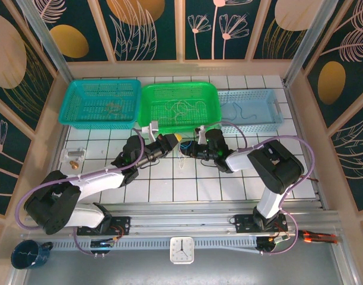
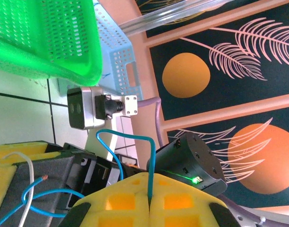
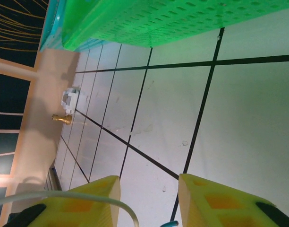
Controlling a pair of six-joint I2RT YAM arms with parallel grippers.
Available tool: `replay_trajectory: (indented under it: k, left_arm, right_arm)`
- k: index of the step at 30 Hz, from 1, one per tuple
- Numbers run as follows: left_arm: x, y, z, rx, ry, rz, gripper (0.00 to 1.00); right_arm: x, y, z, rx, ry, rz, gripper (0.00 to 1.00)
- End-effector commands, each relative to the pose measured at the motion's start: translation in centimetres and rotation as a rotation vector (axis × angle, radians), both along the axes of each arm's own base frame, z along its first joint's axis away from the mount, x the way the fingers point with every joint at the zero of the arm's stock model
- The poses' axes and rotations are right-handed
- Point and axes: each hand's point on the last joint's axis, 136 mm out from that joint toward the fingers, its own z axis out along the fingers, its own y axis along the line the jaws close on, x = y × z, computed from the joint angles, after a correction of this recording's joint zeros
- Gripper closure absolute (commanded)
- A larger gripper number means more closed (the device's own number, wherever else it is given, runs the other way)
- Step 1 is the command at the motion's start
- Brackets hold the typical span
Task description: Untangle the cables
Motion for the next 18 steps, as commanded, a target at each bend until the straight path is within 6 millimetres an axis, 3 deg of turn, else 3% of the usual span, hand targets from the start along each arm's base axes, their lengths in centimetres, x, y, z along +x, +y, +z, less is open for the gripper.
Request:
replay_trajectory:
  k: [1, 6, 11, 13, 18]
  left_arm:
    - [-0.2, -0.3, 2.5, -0.069, -0.046, -0.029, 1.00]
    - [-0.7, -0.3, 3.2, -0.099, -0.044, -0.049, 1.00]
    - [-1.1, -0.2, 3.3, -0.111, -0.036, -0.061, 1.00]
    - [-1.2, -0.2, 3.4, -0.123, -0.033, -0.064, 1.00]
    - [-1.5, 0.2, 3.9, -0.131, -0.043, -0.056, 1.00]
  right_arm:
    - [0.8, 0.5, 1.3, 0.043, -0.039, 0.010, 0.65]
    - [1.8, -0.3, 1.4, 0.039, -0.046, -0.016, 0.58]
    - [2.8, -0.3, 1.9, 0.031, -0.067, -0.013, 0.62]
    - [3.1, -0.3, 1.8, 0.026, -0.069, -0.015, 0.67]
    - [3.7, -1.5, 0.7, 0.002, -0.043, -0.057, 0.94]
